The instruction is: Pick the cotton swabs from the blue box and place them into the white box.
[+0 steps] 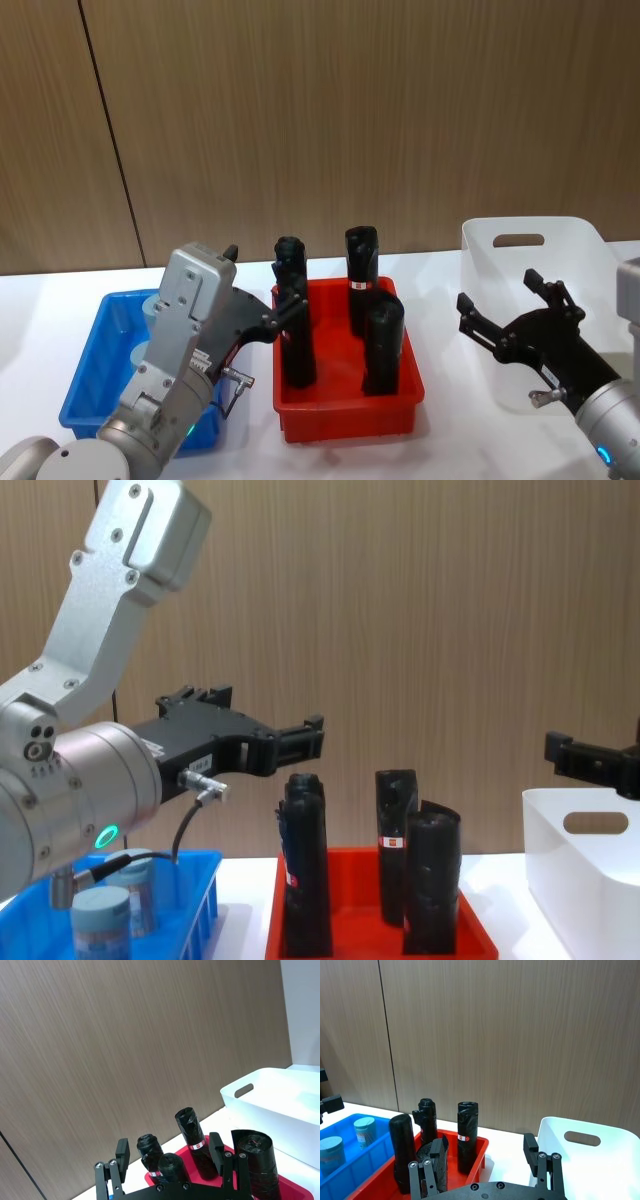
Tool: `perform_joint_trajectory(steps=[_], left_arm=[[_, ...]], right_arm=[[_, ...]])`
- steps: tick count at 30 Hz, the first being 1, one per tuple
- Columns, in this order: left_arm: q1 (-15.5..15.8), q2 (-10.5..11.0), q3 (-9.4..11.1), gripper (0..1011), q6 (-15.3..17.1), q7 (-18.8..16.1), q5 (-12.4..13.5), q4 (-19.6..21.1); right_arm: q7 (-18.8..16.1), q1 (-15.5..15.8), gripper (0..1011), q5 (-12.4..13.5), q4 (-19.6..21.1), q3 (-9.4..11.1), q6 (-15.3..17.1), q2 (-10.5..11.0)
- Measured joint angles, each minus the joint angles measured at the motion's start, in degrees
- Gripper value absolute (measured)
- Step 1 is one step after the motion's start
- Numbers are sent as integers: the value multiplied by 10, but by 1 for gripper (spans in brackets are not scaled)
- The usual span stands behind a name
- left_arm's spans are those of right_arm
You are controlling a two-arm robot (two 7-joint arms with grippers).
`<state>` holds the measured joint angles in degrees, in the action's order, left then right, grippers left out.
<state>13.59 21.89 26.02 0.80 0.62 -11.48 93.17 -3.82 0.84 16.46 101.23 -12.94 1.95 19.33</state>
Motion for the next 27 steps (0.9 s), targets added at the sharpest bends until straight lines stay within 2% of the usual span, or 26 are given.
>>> perform_joint_trajectory(steps=[6, 11, 20, 21, 27], left_arm=[[-1, 2, -2, 1004, 1, 0, -2, 0], [-6, 8, -6, 1004, 2, 1, -15, 0], [-28, 31, -24, 1004, -1, -12, -67, 4], [-28, 31, -24, 1004, -1, -12, -67, 4], [-45, 50, -39, 1004, -3, -25, -107, 5]], right_arm=[[0, 0, 1002, 0, 0, 0, 0, 0], [0, 0, 1002, 0, 0, 0, 0, 0], [0, 0, 1002, 0, 0, 0, 0, 0], [0, 0, 1002, 0, 0, 0, 0, 0], [0, 0, 1002, 0, 0, 0, 0, 0]])
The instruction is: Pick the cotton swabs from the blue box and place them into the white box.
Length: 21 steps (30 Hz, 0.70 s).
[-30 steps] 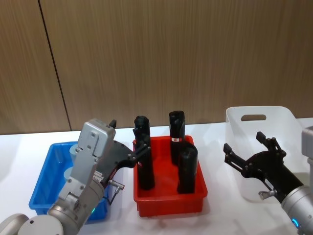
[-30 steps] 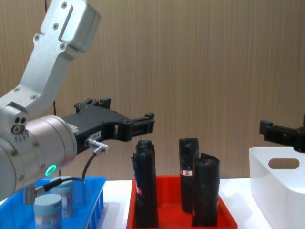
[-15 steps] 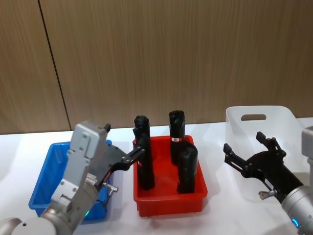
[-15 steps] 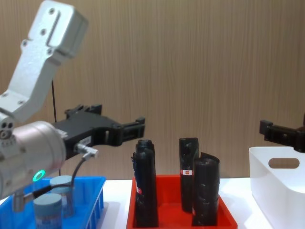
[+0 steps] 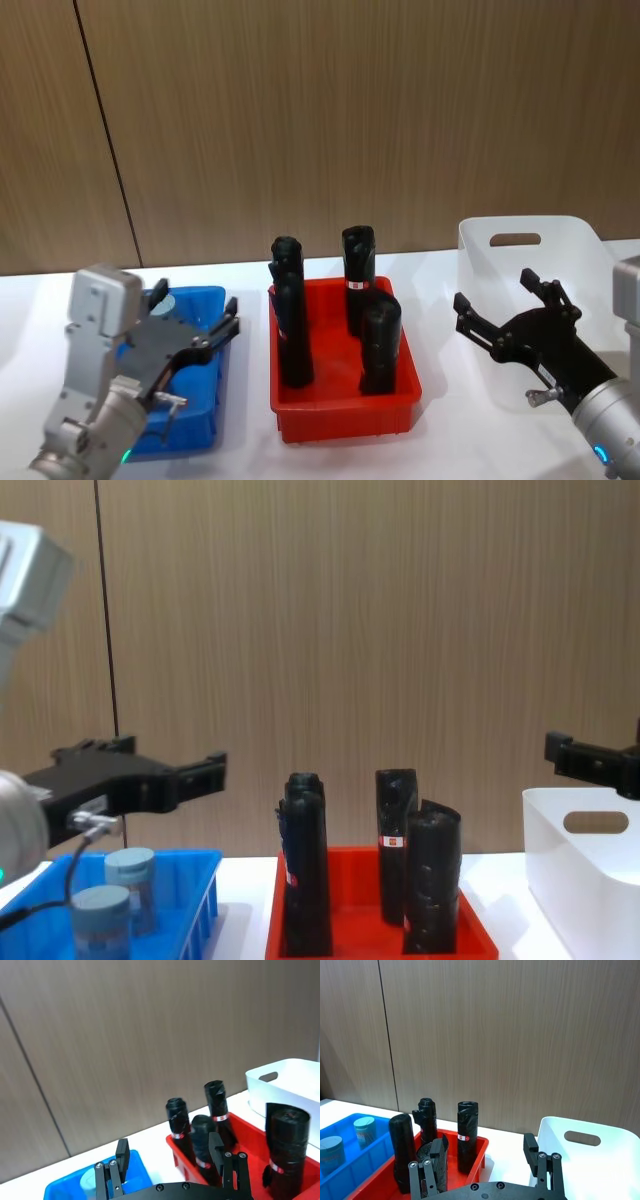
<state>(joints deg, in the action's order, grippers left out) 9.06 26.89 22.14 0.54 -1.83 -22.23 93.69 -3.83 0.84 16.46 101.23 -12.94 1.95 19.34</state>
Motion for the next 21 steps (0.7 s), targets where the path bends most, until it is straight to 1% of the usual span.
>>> perform_joint_trajectory(steps=[5, 9, 13, 15, 16, 21], left_arm=[[-9, 11, -10, 1004, 1, -6, -26, 0], [-13, 17, -17, 1004, 9, -10, -49, -3], [-15, 23, -26, 1004, 23, -11, -71, -10], [-15, 25, -28, 1004, 29, -11, -77, -14], [-15, 26, -30, 1004, 36, -11, -85, -17], [-10, 27, -37, 1004, 57, -9, -104, -33]], right_arm=[[0, 0, 1002, 0, 0, 0, 0, 0], [0, 0, 1002, 0, 0, 0, 0, 0], [0, 0, 1002, 0, 0, 0, 0, 0], [0, 0, 1002, 0, 0, 0, 0, 0], [0, 0, 1002, 0, 0, 0, 0, 0], [0, 0, 1002, 0, 0, 0, 0, 0]])
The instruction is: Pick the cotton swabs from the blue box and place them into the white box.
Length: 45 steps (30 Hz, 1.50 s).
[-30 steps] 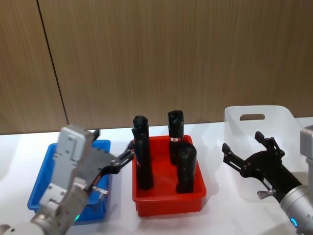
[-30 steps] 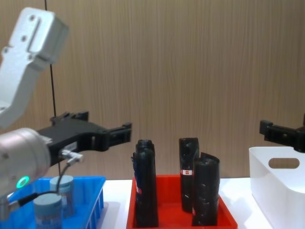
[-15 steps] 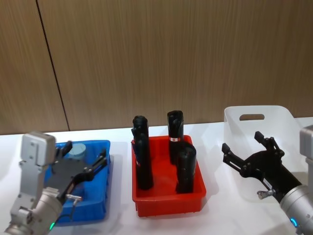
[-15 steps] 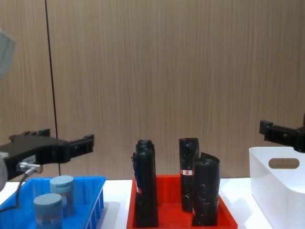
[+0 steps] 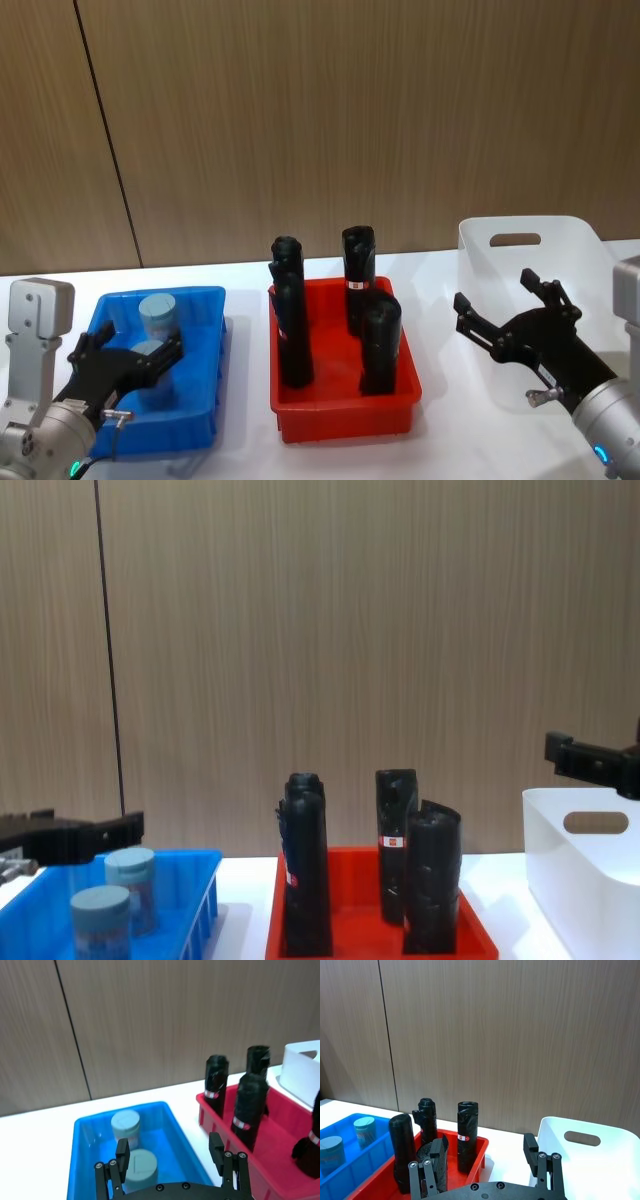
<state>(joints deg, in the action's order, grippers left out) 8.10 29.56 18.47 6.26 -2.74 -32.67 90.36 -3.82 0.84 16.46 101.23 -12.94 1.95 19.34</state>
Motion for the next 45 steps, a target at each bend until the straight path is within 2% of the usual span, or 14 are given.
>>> perform_joint_trajectory(steps=[6, 17, 31, 45], left_arm=[[13, -4, -6, 1004, 30, 7, -21, -28], [53, -18, -16, 1004, 87, 20, -35, -88], [95, -32, -21, 1004, 139, 41, -34, -143], [128, -46, -19, 1004, 165, 77, -26, -187]], right_arm=[[0, 0, 1002, 0, 0, 0, 0, 0], [0, 0, 1002, 0, 0, 0, 0, 0], [0, 0, 1002, 0, 0, 0, 0, 0], [0, 0, 1002, 0, 0, 0, 0, 0]])
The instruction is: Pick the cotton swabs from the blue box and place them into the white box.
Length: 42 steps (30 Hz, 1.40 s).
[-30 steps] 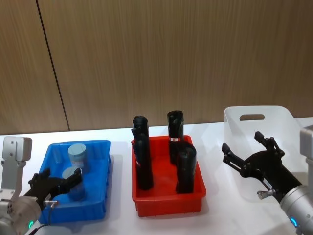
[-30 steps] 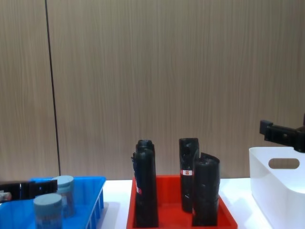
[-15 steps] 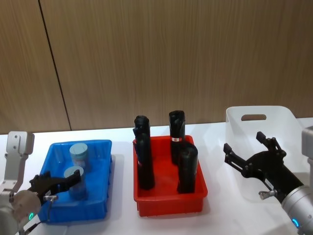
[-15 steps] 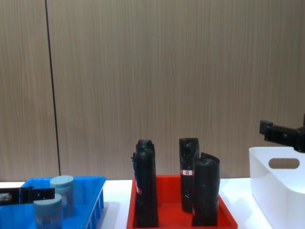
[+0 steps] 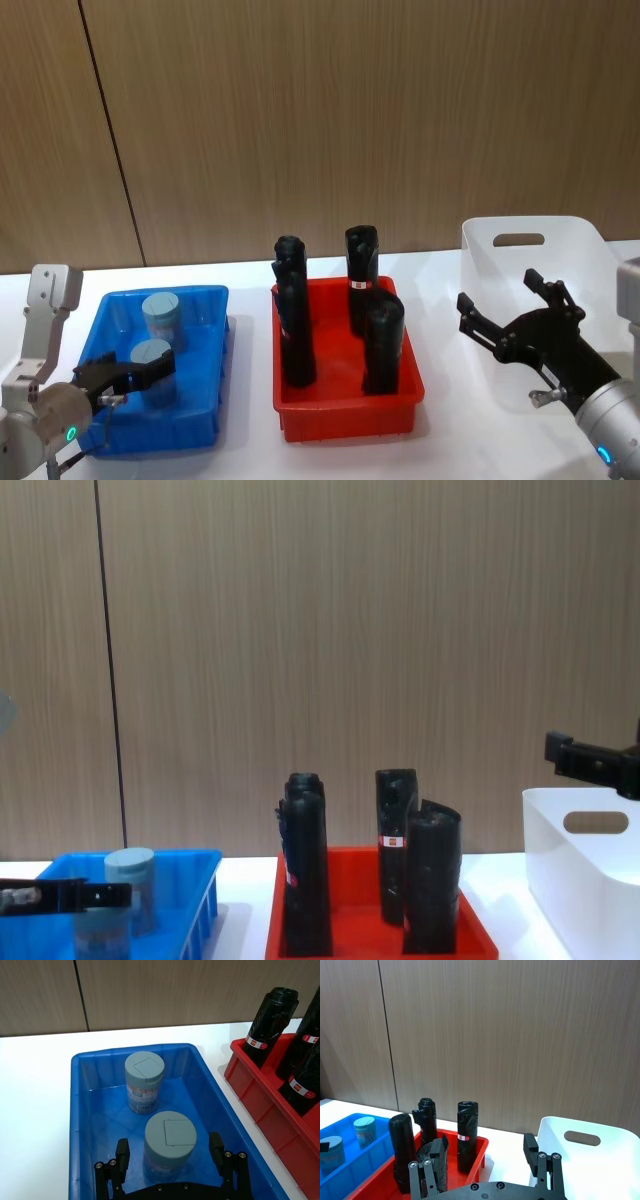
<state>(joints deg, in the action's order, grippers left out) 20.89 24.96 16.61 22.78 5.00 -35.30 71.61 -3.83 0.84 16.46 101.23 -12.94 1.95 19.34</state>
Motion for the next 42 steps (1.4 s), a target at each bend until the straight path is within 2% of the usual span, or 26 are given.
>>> perform_joint_trajectory(steps=[17, 20, 30, 33, 42], left_arm=[[25, -10, 3, 1004, 23, 31, 11, -37], [28, -12, 4, 980, 27, 34, 14, -41], [33, -15, 6, 702, 30, 38, 24, -49], [33, -15, 7, 651, 29, 38, 28, -50], [29, -16, 10, 639, 16, 36, 38, -42]], right_arm=[[0, 0, 1002, 0, 0, 0, 0, 0], [0, 0, 1002, 0, 0, 0, 0, 0], [0, 0, 1002, 0, 0, 0, 0, 0], [0, 0, 1002, 0, 0, 0, 0, 0], [0, 0, 1001, 0, 0, 0, 0, 0]])
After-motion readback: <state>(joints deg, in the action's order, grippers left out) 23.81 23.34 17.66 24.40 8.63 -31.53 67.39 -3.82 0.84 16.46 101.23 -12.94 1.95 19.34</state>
